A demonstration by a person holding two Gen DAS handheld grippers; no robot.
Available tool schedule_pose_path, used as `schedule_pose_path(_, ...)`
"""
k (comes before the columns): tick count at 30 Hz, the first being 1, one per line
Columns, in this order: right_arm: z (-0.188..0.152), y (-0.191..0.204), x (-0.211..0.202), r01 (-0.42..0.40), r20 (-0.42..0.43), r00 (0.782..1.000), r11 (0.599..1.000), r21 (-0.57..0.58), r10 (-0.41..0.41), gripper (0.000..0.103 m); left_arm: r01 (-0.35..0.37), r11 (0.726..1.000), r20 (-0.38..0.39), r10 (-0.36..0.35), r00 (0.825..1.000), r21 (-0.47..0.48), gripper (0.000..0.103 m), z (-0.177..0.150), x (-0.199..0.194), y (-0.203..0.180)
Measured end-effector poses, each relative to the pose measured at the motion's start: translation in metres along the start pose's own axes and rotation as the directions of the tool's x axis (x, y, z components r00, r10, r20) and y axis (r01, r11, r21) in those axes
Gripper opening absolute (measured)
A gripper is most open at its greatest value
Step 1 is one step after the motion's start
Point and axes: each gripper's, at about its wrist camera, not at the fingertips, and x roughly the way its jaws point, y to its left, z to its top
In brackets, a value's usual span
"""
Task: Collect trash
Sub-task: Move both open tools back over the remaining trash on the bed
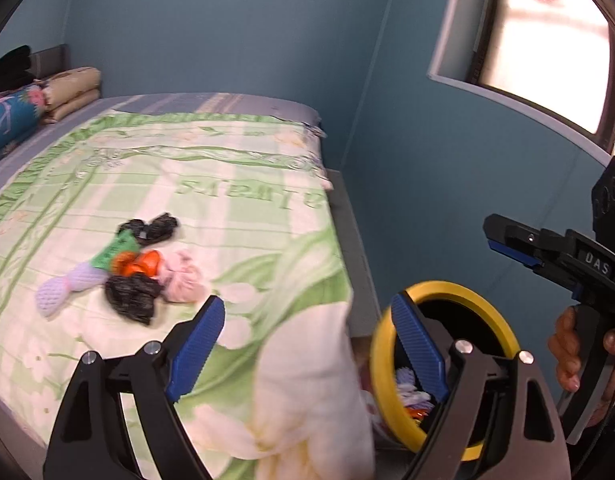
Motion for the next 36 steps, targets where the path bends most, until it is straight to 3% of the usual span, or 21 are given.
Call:
schedule_pose_path(7, 0.007, 0.038, 0.033, -0.055, -0.024, 0.998, 0.997, -0.057, 0.054, 0.062, -0.071, 0.994, 0.035, 0.074, 0.997, -0.079, 0.086, 0.005, -0.013, 0.054)
schedule_pose_path(16, 0.01, 0.076, 0.088, -0.074, -0.102, 0.993, 0.99, -0.118, 0.062, 0.064, -0.171, 0.975, 0.041, 0.179, 0.983, -0.141, 0.087, 0.006, -0.02, 0.119)
schedule_pose_path(26, 0.003, 0.104, 0.166, -0.078, -0.213, 0.976, 0.986, -0.147, 0.046, 0.064, -0.267, 0.933, -0.011, 0.273, 0.962, -0.24, 0.087, -0.001, -0.01, 0.198)
schedule_pose_path(36, -0.011, 0.121, 0.236, -0.059, -0.308, 0.951, 0.983, -0.175, 0.002, 0.063, -0.328, 0.896, -0.085, 0.317, 0.945, -0.3, 0.087, -0.012, 0.015, 0.265)
